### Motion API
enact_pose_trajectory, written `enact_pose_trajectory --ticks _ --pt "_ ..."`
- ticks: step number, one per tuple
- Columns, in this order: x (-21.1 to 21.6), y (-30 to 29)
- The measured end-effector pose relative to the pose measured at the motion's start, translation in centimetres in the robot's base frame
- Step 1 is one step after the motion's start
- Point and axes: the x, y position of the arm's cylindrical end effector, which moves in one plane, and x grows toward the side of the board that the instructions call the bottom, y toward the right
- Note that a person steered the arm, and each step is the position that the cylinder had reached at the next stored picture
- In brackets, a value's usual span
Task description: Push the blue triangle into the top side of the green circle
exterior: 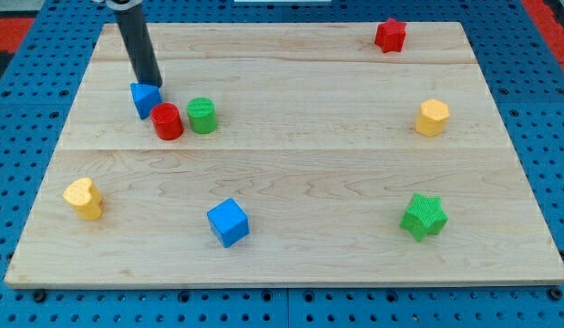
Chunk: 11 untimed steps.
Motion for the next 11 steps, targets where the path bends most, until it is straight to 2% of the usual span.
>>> enact_pose_trajectory --ticks 2,3,5,6,7,8,10,11 --pt "3.0 -7.4" --pt "5.9 -8.3" --pt "0.2 -1.2" --pt "0.2 -1.0" --pt "0.7 -6.6" --pt "3.1 -8.6" --pt "2.7 4.0" --pt "2.2 2.5"
